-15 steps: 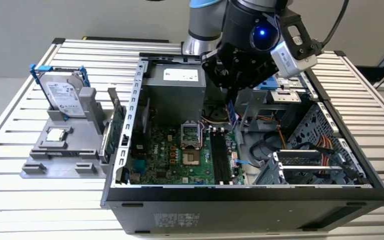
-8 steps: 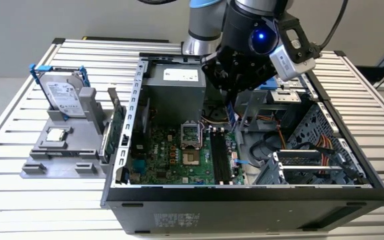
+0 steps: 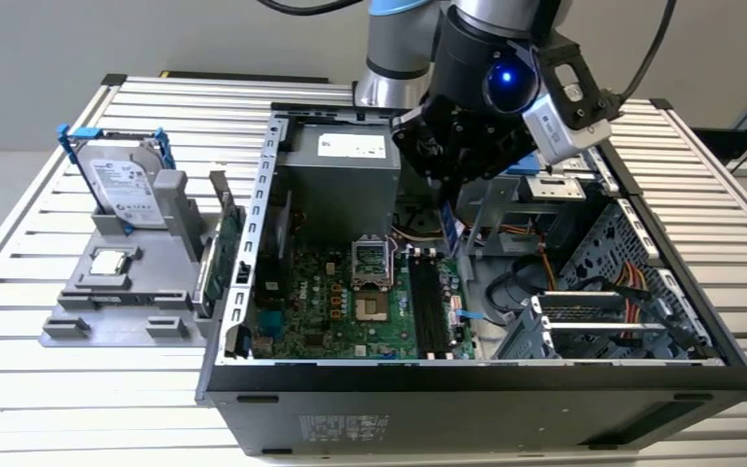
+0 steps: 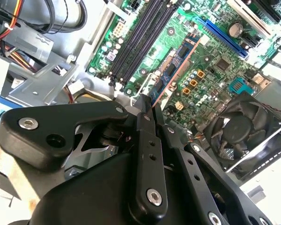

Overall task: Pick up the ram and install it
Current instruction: 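Insert the ram into the slot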

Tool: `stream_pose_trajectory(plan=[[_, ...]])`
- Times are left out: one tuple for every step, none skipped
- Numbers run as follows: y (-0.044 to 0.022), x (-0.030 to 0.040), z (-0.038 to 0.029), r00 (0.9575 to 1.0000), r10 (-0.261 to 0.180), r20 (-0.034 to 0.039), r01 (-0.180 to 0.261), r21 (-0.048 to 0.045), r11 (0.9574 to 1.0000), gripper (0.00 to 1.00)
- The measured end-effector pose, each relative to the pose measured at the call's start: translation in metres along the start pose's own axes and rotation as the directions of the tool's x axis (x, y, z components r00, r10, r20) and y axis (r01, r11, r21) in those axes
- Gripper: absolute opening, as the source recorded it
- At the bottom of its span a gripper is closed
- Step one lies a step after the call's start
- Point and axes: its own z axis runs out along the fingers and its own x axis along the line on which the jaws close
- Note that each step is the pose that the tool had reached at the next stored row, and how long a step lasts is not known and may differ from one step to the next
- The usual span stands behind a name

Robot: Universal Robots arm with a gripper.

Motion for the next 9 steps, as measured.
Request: stream_pose_trajectory(plan=[[0.0,-0.0003,0.0005,1.0,0.0,0.0,0.0,-0.0001,1.0,0.0],[0.0,-0.0007,0.0009,1.0,0.0,0.0,0.0,0.0,1.0,0.0],[0.0,-0.001,0.0015,1.0,0.0,0.0,0.0,0.0,1.0,0.0],[0.0,-0.0013,0.0019,1.0,0.0,0.0,0.0,0.0001,1.0,0.0],[0.0,-0.0017,0.0025,1.0,0.0,0.0,0.0,0.0,1.0,0.0],[-0.0001,-0.002,0.003,1.0,0.0,0.0,0.0,0.0,1.0,0.0],[-0.0001,-0.0023,0.0035,1.0,0.0,0.0,0.0,0.0001,1.0,0.0],[-0.0001,-0.0026,0.004,1.0,0.0,0.0,0.0,0.0001,1.0,0.0],[-0.0001,-0.0029,0.0046,1.0,0.0,0.0,0.0,0.0,1.0,0.0]])
